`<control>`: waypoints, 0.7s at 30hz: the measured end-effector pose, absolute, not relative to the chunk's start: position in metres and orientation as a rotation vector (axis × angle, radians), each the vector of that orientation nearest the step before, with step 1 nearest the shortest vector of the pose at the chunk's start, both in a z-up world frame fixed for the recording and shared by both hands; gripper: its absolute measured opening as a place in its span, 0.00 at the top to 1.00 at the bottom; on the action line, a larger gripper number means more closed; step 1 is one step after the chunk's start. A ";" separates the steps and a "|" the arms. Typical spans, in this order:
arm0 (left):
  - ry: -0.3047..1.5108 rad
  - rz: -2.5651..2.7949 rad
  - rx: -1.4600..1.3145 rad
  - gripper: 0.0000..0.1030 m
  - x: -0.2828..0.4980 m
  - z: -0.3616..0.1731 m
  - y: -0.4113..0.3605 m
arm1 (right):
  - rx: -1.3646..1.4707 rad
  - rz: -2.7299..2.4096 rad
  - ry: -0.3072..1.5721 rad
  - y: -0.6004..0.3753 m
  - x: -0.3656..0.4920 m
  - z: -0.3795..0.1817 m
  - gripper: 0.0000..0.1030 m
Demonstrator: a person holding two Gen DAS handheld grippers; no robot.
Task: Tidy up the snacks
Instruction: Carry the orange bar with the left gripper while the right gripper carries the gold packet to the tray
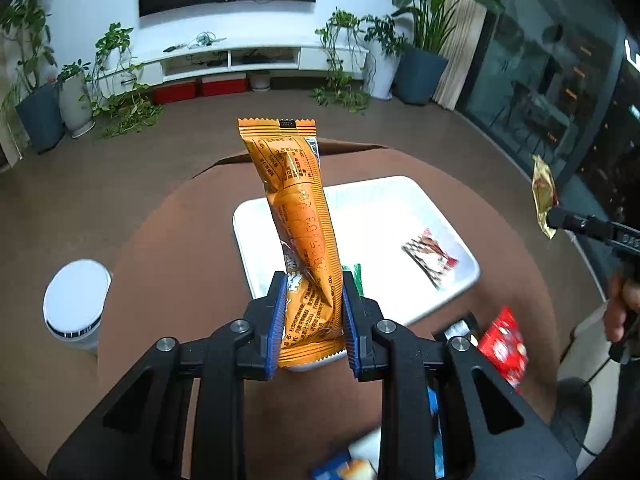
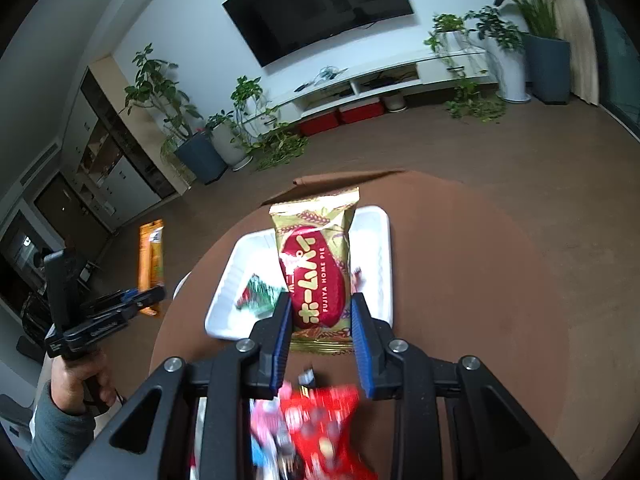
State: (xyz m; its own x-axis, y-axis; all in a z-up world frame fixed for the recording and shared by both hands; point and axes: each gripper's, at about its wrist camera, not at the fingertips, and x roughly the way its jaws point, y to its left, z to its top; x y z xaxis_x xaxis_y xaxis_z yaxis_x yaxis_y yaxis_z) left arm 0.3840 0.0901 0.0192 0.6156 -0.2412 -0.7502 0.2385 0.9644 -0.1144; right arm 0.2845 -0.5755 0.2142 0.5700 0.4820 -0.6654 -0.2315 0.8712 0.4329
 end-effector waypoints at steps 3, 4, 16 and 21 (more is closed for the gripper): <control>0.908 -0.268 0.026 0.77 0.415 0.008 0.085 | 0.275 0.451 0.896 -0.551 0.313 0.211 0.70; 0.931 -0.266 0.033 0.77 0.427 -0.001 0.083 | 0.268 0.457 0.907 -0.545 0.321 0.208 0.70; 1.074 -0.257 0.063 0.77 0.472 -0.071 0.067 | 0.153 0.461 1.143 -0.474 0.388 0.128 0.70; 1.096 -0.258 0.084 0.76 0.481 -0.091 0.051 | 0.117 0.423 1.200 -0.466 0.397 0.105 0.70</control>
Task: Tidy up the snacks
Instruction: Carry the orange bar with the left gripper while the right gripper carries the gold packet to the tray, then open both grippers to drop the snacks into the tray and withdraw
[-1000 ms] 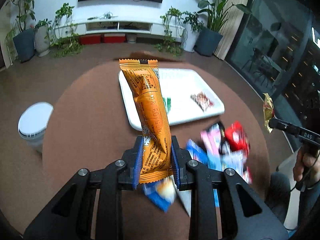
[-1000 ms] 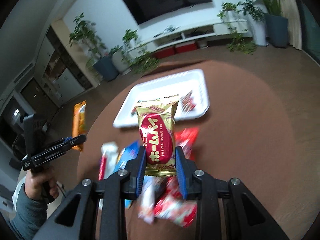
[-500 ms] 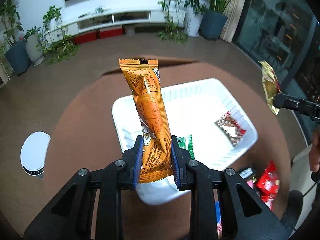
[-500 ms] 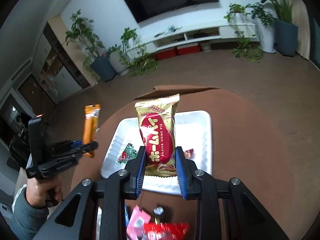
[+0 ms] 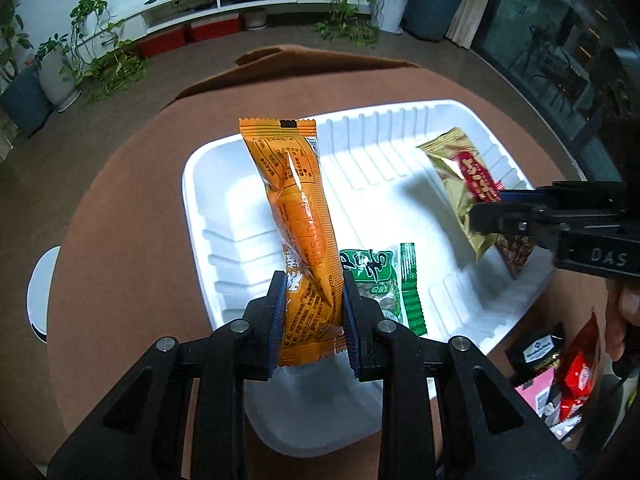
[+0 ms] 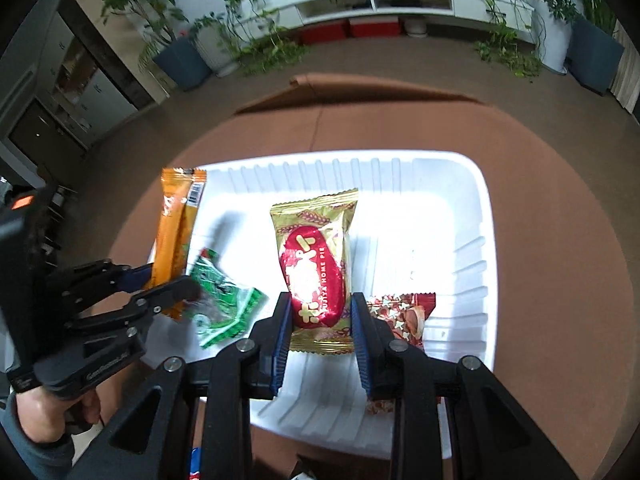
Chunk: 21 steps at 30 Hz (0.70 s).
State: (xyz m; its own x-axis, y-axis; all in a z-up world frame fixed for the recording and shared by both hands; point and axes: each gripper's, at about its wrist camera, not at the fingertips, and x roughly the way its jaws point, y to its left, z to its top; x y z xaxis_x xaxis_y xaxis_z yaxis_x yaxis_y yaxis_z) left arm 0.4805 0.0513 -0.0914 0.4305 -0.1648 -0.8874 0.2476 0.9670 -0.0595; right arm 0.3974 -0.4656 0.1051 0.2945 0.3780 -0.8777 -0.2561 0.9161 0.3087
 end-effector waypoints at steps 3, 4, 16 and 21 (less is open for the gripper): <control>1.105 -0.253 0.073 0.75 0.484 -0.103 0.045 | 0.100 0.408 1.225 -0.464 0.396 0.093 0.70; 1.104 -0.251 0.074 0.75 0.485 -0.106 0.044 | 0.095 0.403 1.232 -0.463 0.396 0.091 0.70; 1.053 -0.219 0.054 0.30 0.473 -0.093 0.054 | 0.092 0.382 1.186 -0.468 0.393 0.108 0.50; 0.995 -0.207 0.036 0.19 0.452 -0.069 0.058 | 0.134 0.407 1.119 -0.478 0.380 0.133 0.37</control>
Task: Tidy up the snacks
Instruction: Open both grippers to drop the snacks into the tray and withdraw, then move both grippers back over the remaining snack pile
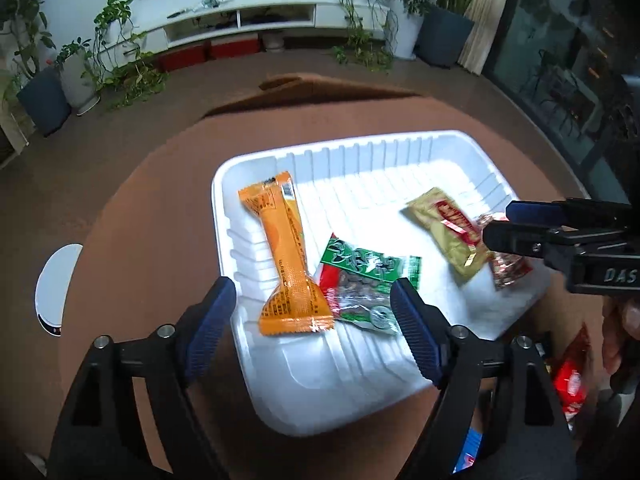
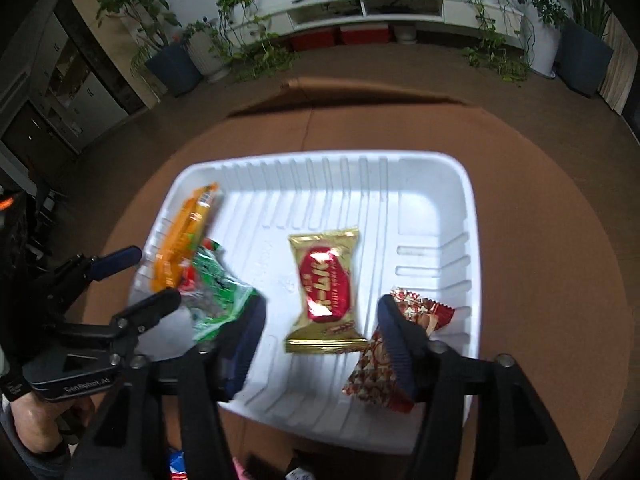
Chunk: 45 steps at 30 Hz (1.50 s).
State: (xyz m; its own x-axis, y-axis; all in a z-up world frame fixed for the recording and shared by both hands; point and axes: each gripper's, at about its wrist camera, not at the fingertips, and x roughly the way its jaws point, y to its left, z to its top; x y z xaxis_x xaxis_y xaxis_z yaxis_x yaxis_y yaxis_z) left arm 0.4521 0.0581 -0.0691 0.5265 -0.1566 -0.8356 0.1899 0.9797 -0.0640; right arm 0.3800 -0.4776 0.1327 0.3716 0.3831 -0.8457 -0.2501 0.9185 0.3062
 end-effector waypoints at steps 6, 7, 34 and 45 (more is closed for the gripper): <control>0.843 -0.266 -0.030 0.00 0.403 -0.018 0.063 | 0.279 0.491 0.996 -0.502 0.342 0.187 0.20; 0.797 -0.295 -0.041 0.00 0.388 -0.007 0.064 | 0.334 0.519 0.945 -0.513 0.329 0.200 0.18; 0.838 -0.181 -0.128 0.00 0.133 -0.054 0.027 | 0.696 0.484 0.684 -0.582 0.062 0.156 0.03; 0.840 -0.208 -0.151 0.01 0.151 -0.057 0.028 | 0.460 0.431 0.719 -0.556 0.049 0.154 0.07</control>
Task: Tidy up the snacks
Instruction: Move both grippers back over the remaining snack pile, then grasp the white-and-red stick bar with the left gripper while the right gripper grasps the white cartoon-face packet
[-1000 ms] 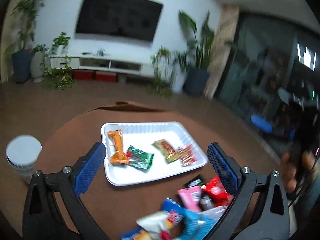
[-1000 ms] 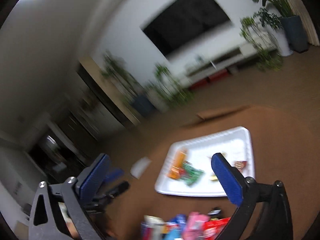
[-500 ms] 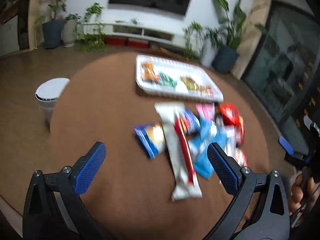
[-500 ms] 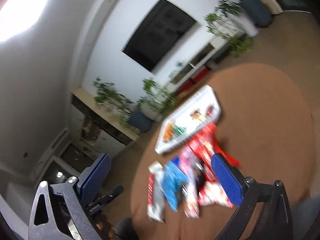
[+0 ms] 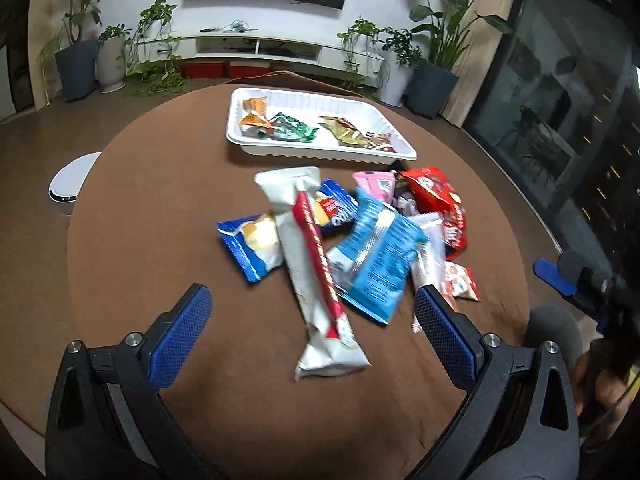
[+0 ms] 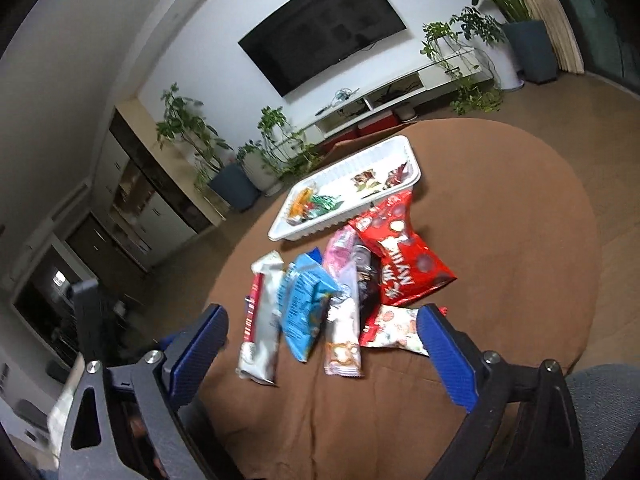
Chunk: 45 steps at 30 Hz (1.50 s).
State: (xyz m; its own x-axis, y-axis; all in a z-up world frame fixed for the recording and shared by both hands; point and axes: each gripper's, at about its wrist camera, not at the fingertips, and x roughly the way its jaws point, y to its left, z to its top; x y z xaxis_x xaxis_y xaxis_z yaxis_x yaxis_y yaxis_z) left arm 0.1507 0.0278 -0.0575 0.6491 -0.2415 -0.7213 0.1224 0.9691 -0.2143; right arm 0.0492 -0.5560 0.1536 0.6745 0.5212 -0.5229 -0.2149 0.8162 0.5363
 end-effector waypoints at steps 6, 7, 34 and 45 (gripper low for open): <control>0.909 -0.232 -0.105 0.12 0.175 -0.063 0.023 | 0.384 0.431 0.742 -0.543 0.049 0.148 0.09; 0.921 -0.238 -0.095 0.18 0.179 -0.066 0.021 | 0.376 0.431 0.746 -0.541 0.049 0.147 0.09; 1.108 -0.283 -0.018 0.71 0.226 -0.111 0.015 | 0.342 0.441 0.820 -0.531 0.048 0.139 0.13; 1.081 -0.303 -0.037 0.84 0.218 -0.109 0.024 | 0.262 0.437 0.899 -0.512 0.053 0.133 0.13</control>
State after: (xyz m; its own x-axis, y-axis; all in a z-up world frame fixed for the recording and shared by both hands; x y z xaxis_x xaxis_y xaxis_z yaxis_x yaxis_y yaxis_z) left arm 0.2185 0.0238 -0.1092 0.4335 -0.2615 -0.8624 0.2256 0.9580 -0.1770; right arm 0.0528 -0.5117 0.1335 0.5430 0.4707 -0.6954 -0.2554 0.8815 0.3972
